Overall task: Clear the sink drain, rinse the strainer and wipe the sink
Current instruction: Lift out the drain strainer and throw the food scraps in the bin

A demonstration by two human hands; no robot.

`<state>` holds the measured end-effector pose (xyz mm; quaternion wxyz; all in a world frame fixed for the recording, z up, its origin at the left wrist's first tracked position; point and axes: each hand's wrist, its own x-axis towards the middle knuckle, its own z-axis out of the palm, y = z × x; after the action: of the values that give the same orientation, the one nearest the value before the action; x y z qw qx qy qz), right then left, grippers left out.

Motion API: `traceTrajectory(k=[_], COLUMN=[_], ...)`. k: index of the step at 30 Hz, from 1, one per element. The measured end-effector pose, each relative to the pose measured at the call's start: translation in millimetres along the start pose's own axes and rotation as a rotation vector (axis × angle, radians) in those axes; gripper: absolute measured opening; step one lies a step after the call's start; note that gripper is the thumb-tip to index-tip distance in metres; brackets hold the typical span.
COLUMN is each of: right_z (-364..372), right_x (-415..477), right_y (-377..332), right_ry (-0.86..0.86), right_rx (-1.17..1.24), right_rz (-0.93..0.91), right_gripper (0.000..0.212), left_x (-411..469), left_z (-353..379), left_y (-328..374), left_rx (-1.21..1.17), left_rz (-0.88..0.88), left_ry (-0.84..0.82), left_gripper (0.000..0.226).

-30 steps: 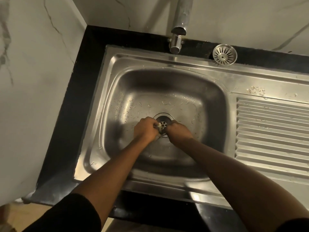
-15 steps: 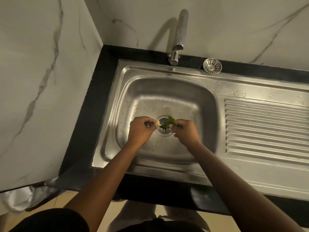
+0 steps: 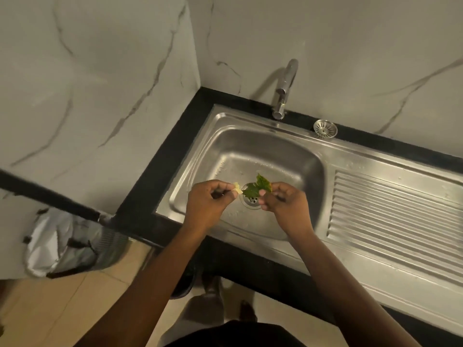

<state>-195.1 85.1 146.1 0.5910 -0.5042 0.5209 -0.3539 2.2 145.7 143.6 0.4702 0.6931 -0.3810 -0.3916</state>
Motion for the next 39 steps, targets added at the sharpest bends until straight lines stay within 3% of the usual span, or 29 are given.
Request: traceTrajectory(k=[13,23,29,39], right_z=[54,156,216,299], right_x=[-68,-120,-141,-133], right_y=[-11,35,84,200], right_ry=[-0.399,-0.654,-0.624,-0.556], right_rx=[-0.035,-0.334,-0.481,-0.642], right_rz=[-0.040,-0.011,0.065,0.300], right_gripper=[0.013,0.012,0.006,0.016], left_x=[-136,-210,-231,-215], left_z=[-55,-138,-177,-184], left_y=[-20,-99,-173,-292], left_rx=[-0.038,-0.062,-0.070,-0.068], left_rz=[-0.038,-0.222,-0.325,-0.550], left_ry=[0.348,0.604,0.627,0.645], left_gripper=[0.014,0.011,0.015,0.010])
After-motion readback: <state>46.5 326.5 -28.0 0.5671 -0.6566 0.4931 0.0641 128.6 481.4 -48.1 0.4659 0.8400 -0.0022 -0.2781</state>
